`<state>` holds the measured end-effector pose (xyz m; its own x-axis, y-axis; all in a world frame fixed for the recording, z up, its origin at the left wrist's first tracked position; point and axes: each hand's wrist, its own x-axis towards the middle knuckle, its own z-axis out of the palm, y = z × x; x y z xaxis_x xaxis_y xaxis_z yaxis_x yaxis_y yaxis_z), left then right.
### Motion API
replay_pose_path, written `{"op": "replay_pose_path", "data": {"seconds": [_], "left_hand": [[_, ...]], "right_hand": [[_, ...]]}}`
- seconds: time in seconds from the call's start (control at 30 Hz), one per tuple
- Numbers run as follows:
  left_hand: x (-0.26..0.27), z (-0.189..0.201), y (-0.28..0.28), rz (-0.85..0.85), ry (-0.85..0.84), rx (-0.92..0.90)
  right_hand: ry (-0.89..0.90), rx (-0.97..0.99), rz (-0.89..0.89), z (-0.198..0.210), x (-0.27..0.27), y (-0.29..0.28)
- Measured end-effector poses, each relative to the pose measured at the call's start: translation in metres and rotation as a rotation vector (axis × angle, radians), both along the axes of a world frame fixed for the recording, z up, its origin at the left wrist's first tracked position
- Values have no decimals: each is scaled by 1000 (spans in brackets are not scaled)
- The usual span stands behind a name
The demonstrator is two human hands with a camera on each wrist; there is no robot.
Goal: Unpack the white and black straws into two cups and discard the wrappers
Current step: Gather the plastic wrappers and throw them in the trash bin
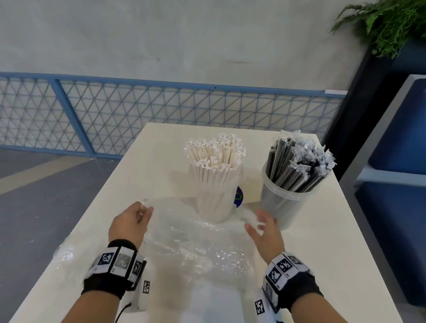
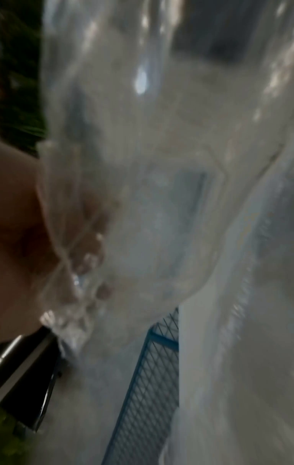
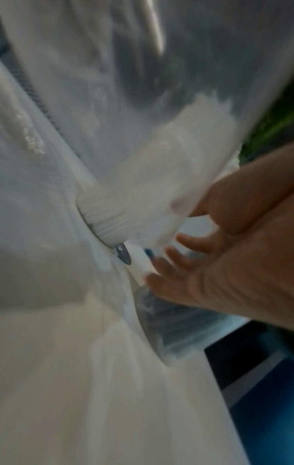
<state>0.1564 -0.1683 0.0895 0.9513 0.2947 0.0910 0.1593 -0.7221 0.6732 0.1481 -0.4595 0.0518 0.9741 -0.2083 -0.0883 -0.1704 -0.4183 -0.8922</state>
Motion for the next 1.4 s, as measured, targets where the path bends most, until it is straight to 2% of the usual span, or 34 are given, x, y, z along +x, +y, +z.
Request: {"op": "replay_pose_path", "data": {"seconds": [0.07,0.13,0.23,0.3,0.33,0.4,0.47,0.5,0.53,0.6,0.67,0.73,0.83,1.0,1.2,1.3,1.4], "left_hand": [[-1,-15,3,2,73,4],[0,-27,3,-10,113,-16],[2,-36,-3,-12,170,-74],[4,-36,-6,-3,212,-113],[5,-37,-7,9,230,-131],[7,-39,-7,54,276,-107],[6,-41,-7,103,292,112],[6,-43,-9,98,243,295],[6,-43,-13,20,205,468],[1,-40,-26,-330,133,747],[-5,-43,-38,-635,241,916],[-3,-53,-43,-714,410,912],[0,-67,-44,-717,544,975],[0,-70,-35,-684,750,866],[0,-68,-20,-641,802,751],[3,-59,-24,-604,841,837],[5,-50,-39,-645,731,957]], "right_hand": [[-280,-125,-28,1,-1,3],[-301,-78,150,3,-3,10],[57,34,397,-6,-6,21],[329,155,405,-17,-7,22],[408,195,398,-23,-9,21],[425,122,403,-33,-10,16],[350,3,392,-39,-10,14],[320,-46,395,-40,-10,14],[295,-125,419,-39,-10,15],[267,-430,499,-38,-9,18],[287,-719,558,-37,-10,22],[366,-829,608,-39,-12,27],[477,-812,688,-46,-13,27],[491,-795,707,-52,-10,16],[537,-805,687,-53,-14,3],[523,-790,681,-51,-16,-3],[531,-781,688,-48,-16,-2]]}}
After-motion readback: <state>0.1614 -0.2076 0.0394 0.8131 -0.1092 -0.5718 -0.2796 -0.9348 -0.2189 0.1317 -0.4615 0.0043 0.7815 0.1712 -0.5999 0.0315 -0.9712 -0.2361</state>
